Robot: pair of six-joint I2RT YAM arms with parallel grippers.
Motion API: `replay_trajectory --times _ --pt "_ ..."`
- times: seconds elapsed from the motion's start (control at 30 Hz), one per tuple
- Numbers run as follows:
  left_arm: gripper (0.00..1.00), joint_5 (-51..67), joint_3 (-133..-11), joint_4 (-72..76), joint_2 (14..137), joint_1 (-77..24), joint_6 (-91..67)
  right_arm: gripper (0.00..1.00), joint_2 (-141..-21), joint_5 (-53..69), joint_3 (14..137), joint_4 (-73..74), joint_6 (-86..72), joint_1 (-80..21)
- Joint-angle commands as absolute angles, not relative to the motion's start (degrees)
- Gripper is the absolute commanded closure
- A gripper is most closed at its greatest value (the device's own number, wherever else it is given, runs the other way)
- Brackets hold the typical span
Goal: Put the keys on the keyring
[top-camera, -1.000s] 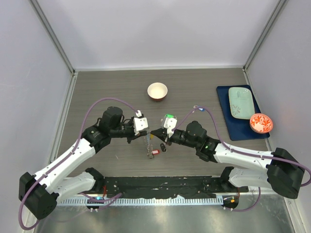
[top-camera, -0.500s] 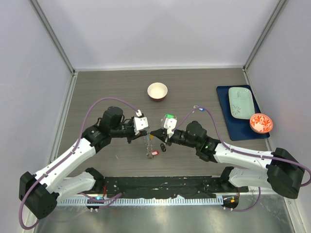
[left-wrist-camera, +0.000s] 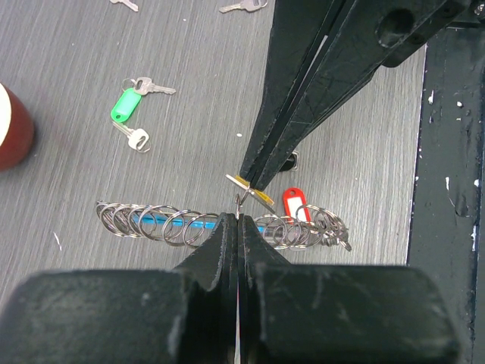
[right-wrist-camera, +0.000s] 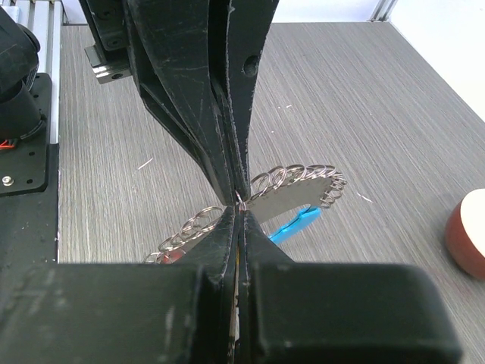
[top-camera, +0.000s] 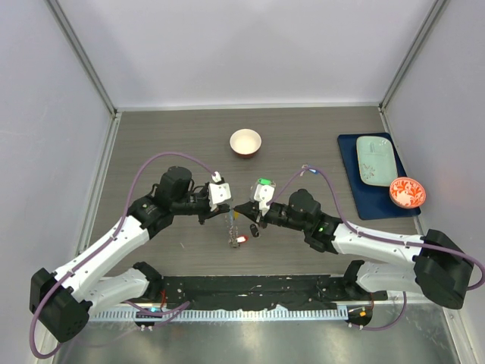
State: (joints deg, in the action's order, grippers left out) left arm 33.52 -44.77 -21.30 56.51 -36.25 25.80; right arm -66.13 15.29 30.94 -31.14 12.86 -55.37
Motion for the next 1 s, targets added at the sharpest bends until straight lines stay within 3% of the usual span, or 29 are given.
replay_trajectory --times 0.0,0.97 --pt "1.00 35.7 -47.2 -18.5 55.7 -36.3 25.8 0.99 -66.2 14.2 32.6 -33.8 12.5 -55.3" --pt "1.00 34.3 -47.5 -19.0 56.3 -36.3 25.9 0.99 -65.0 13.7 32.0 -34.5 12.4 -55.3"
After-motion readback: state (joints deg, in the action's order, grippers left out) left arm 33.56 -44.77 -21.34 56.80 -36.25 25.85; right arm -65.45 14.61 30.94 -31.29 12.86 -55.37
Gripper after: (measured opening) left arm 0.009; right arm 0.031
